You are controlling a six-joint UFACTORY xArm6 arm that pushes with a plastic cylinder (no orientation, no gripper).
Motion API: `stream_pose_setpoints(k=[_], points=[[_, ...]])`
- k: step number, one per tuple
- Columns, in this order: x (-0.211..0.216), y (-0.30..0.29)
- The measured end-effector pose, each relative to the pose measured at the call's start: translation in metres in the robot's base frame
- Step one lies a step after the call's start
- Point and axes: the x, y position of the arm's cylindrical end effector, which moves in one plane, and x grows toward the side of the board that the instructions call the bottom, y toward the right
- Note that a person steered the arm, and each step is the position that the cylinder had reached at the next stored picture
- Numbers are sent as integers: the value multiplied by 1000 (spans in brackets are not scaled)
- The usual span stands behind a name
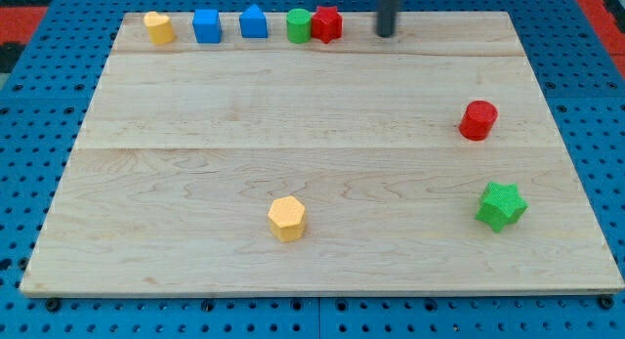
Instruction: Move your arm to the right side of the red circle
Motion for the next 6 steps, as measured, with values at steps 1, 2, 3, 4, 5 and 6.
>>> stream_pose_setpoints(k=[1,2,3,4,5,6], points=[[15,68],[16,68],[16,73],[38,125],[113,144],[169,132]])
